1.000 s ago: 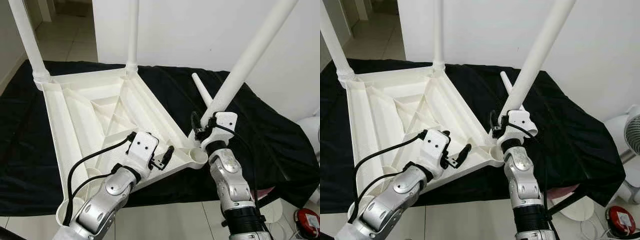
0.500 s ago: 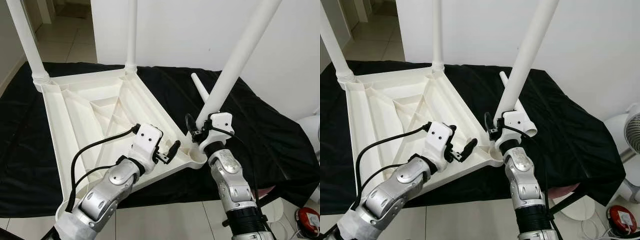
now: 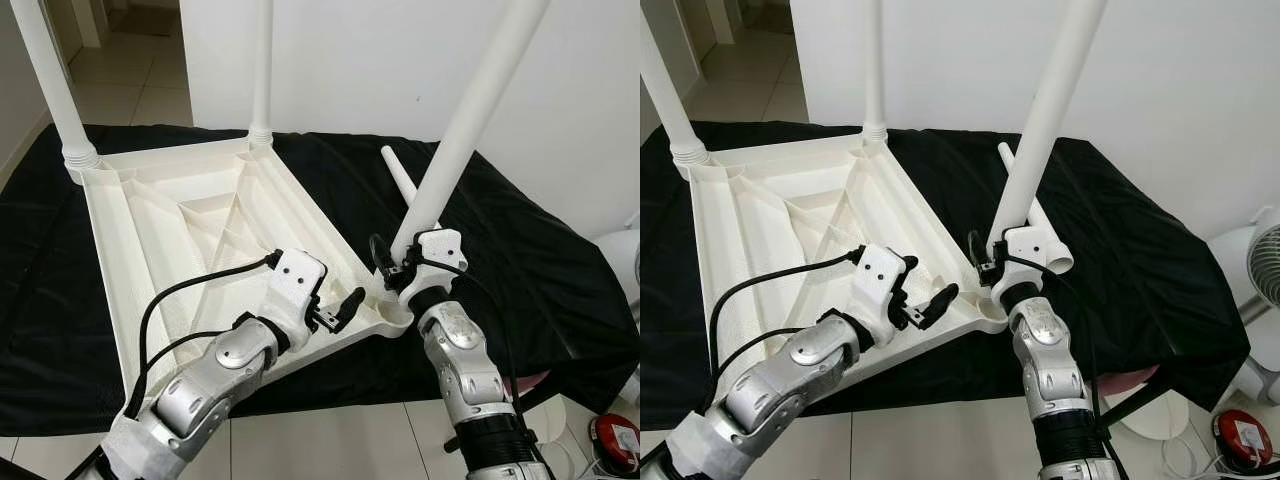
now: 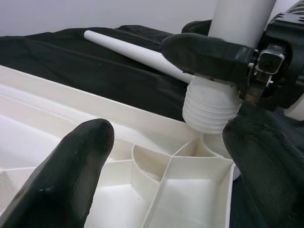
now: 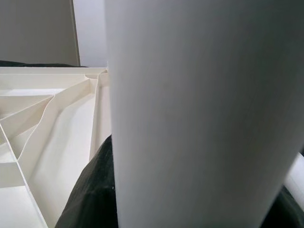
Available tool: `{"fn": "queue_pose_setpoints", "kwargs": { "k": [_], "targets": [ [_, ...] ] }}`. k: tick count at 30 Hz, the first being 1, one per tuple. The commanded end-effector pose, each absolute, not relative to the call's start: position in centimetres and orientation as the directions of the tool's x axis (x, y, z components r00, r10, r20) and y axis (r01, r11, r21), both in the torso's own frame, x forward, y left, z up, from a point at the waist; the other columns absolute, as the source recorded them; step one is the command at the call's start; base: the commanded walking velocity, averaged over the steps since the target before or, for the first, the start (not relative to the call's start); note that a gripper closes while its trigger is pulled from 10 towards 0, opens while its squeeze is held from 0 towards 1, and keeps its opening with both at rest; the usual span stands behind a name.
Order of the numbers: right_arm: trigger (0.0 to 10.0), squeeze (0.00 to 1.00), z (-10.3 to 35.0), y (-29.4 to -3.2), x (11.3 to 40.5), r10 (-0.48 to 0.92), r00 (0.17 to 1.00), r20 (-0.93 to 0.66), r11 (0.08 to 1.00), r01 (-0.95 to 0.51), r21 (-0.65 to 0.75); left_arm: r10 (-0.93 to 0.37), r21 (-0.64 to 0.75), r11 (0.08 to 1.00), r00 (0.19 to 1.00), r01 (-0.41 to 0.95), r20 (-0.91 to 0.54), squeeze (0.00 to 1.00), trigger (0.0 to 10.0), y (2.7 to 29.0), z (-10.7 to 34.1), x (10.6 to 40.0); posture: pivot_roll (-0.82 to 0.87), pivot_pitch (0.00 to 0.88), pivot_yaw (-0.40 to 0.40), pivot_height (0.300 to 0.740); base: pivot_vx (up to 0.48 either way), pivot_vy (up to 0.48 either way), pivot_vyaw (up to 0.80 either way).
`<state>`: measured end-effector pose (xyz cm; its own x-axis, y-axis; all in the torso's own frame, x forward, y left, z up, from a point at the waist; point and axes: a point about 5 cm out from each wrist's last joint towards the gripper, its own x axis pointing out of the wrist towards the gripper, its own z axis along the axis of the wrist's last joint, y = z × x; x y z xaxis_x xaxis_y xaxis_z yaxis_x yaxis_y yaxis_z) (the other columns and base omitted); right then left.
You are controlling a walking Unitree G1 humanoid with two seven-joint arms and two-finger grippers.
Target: Building children table
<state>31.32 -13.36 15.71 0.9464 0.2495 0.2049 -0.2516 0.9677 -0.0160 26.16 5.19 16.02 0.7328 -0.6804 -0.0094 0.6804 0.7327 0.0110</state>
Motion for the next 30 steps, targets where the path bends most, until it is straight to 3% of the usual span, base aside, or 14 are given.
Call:
{"fn": "queue_pose_setpoints", "kwargs": {
  "k": [1, 9, 14, 15, 17, 20, 30],
  "targets": [
    [10.0, 0.0, 16.0, -13.8, 31.5, 0.246, 0.944, 0.221, 0.969, -0.246, -0.028, -0.976, 0.016, 0.216, 0.216, 0.976, -0.004, 0.0, 10.0, 3.6, 16.4, 23.6, -0.01, 0.0, -0.104, 0.74, 0.0, 0.0, 0.0],
    [10.0, 0.0, 16.0, -13.5, 31.5, 0.27, 0.935, 0.23, 0.962, -0.271, -0.029, -0.984, 0.012, 0.177, 0.178, 0.984, -0.023, 0.0, 10.0, 4.4, 16.5, 23.4, 0.0, 0.0, -0.099, 0.74, 0.0, 0.0, 0.0],
    [10.0, 0.0, 15.5, -13.7, 31.4, 0.271, 0.938, 0.216, 0.963, -0.268, -0.044, -0.955, 0.033, 0.28, 0.282, 0.959, -0.089, 0.0, 10.0, 4.3, 16.0, 24.2, 0.01, 0.0, -0.095, 0.74, 0.0, 0.0, 0.0],
    [10.0, 0.0, 15.3, -13.9, 31.3, 0.262, 0.943, 0.206, 0.965, -0.257, -0.051, -0.937, 0.043, 0.335, 0.337, 0.941, -0.092, 0.0, 10.0, 4.2, 16.0, 24.7, 0.0, 0.0, -0.093, 0.74, 0.0, 0.0, 0.0],
    [10.0, 0.0, 15.3, -13.9, 31.3, 0.262, 0.943, 0.206, 0.965, -0.257, -0.051, -0.937, 0.043, 0.335, 0.337, 0.941, -0.092, 0.0, 10.0, 4.2, 16.0, 24.7, 0.0, 0.0, -0.093, 0.74, 0.0, 0.0, 0.0],
    [10.0, 0.0, 14.7, -14.4, 31.0, 0.246, 0.952, 0.185, 0.969, -0.239, -0.057, -0.91, 0.053, 0.407, 0.41, 0.912, -0.067, 0.0, 10.0, 4.4, 16.3, 25.1, 0.0, 0.0, -0.09, 0.74, 0.0, 0.0, 0.0],
    [10.0, 0.0, 13.0, -15.2, 29.9, 0.233, 0.964, 0.128, 0.972, -0.234, -0.01, -0.9, 0.075, 0.43, 0.434, 0.9, -0.04, 0.0, 10.0, 5.1, 16.8, 24.8, 0.01, 0.0, -0.095, 0.74, 0.0, 0.0, 0.0]
  ]
}}
